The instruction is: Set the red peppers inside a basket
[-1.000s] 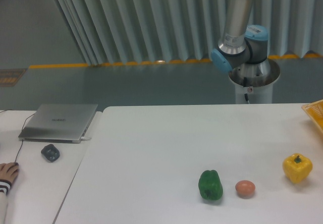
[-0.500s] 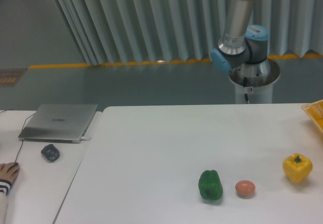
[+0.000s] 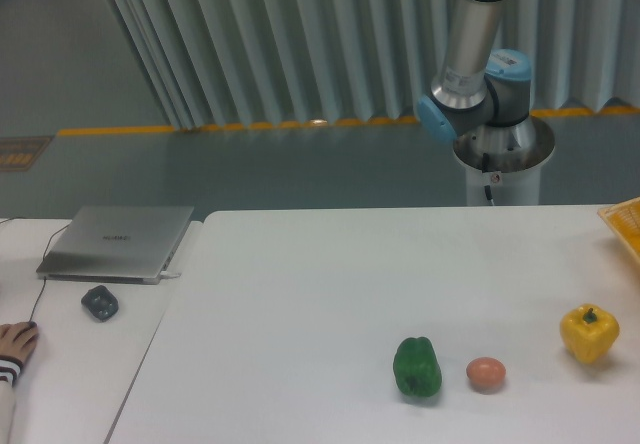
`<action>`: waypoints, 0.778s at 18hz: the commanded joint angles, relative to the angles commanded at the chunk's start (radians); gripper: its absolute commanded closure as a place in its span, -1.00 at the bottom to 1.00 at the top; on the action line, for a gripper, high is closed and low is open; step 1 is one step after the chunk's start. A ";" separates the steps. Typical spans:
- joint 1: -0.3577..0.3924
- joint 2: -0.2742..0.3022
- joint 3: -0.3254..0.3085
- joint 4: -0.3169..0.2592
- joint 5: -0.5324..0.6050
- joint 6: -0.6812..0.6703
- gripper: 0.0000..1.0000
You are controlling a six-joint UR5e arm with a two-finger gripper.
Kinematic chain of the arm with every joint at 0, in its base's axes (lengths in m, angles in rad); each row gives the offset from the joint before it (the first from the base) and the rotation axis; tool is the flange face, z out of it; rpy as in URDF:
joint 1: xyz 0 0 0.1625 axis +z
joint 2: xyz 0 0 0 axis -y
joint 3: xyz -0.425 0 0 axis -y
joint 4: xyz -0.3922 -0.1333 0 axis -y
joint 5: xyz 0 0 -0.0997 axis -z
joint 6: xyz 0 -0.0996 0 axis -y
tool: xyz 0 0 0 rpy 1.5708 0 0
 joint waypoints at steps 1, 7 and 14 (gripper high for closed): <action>-0.002 0.002 -0.002 -0.002 -0.002 -0.003 -1.00; -0.023 0.006 -0.008 0.000 -0.029 -0.098 -1.00; -0.075 0.012 -0.002 -0.002 -0.028 -0.186 -1.00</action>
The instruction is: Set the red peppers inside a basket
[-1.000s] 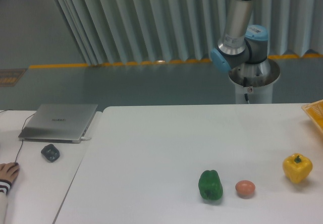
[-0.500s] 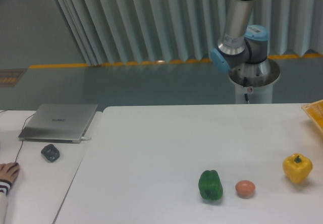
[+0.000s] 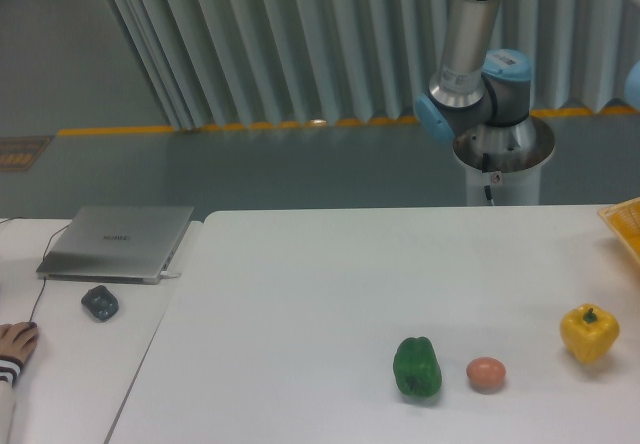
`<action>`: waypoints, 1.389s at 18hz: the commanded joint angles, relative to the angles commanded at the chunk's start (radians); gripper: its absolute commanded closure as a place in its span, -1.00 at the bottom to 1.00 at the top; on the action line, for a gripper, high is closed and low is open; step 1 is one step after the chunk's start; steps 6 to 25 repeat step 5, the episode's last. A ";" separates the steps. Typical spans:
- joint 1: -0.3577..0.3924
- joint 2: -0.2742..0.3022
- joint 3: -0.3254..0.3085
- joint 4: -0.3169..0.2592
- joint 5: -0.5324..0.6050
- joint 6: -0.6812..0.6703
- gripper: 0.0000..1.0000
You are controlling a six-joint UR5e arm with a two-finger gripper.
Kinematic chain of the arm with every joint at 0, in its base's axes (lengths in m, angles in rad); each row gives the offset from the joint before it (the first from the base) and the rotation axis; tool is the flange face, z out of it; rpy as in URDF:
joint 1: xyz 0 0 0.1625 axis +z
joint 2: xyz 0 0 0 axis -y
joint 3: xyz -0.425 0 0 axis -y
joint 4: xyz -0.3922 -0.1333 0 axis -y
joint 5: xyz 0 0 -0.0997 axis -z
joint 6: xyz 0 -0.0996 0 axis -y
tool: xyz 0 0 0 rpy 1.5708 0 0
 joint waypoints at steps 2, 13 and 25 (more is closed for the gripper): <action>-0.011 0.000 0.002 0.000 -0.003 -0.018 -1.00; -0.029 0.002 -0.005 0.000 -0.003 -0.037 -1.00; -0.029 0.002 -0.005 0.000 -0.003 -0.037 -1.00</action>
